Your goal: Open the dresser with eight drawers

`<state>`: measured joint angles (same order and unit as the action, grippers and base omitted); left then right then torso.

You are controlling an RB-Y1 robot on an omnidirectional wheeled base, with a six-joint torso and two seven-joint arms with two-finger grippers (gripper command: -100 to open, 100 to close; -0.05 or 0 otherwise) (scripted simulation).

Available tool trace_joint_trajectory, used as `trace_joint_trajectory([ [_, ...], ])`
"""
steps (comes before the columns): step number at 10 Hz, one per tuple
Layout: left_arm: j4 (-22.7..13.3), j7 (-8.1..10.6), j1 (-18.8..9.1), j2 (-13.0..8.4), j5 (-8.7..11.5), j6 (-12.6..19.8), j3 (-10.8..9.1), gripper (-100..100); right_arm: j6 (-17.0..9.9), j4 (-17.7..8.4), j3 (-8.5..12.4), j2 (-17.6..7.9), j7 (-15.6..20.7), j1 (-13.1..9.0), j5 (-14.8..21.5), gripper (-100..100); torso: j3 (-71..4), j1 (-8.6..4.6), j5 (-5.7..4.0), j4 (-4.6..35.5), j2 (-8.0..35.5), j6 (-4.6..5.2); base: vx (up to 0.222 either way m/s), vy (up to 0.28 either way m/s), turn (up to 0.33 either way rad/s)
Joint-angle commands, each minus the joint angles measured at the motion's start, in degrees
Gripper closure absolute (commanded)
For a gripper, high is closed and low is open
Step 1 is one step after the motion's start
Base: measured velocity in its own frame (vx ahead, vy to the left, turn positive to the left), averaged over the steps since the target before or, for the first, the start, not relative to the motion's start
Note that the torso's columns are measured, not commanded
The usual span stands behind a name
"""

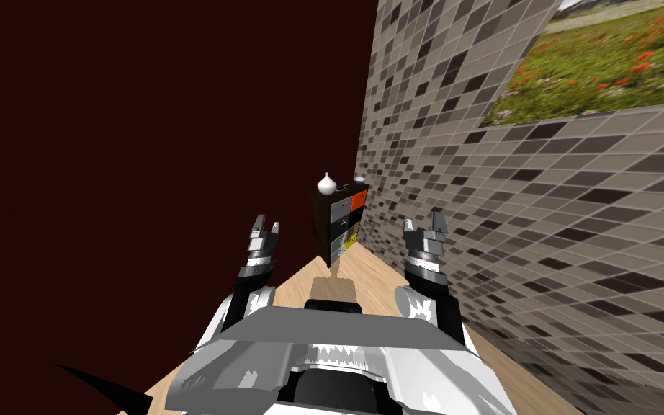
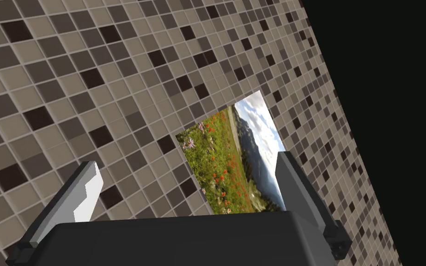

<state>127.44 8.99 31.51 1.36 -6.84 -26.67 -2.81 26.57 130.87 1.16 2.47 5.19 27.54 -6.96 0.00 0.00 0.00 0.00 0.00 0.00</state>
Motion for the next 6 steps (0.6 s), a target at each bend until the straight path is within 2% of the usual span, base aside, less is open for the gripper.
trace_joint_trajectory([
  [1, 0.0, 0.00, 0.0, 0.0, 0.0, 0.0, 0.00, 0, 0.0, 0.0, 0.0, 0.0, 0.0, 0.0, 0.0, 0, -4.7, 0.00, 0.00, 2.3, 2.3, 0.00, 0.000, 0.000, 0.000],
  [6, 0.0, 0.00, 0.0, 0.0, 0.0, 0.0, 0.00, 0, 0.0, 0.0, 0.0, 0.0, 0.0, 0.0, 0.0, 0, -45.4, 0.00, 0.00, 22.7, 22.7, 0.00, 0.000, 0.000, 0.000],
])
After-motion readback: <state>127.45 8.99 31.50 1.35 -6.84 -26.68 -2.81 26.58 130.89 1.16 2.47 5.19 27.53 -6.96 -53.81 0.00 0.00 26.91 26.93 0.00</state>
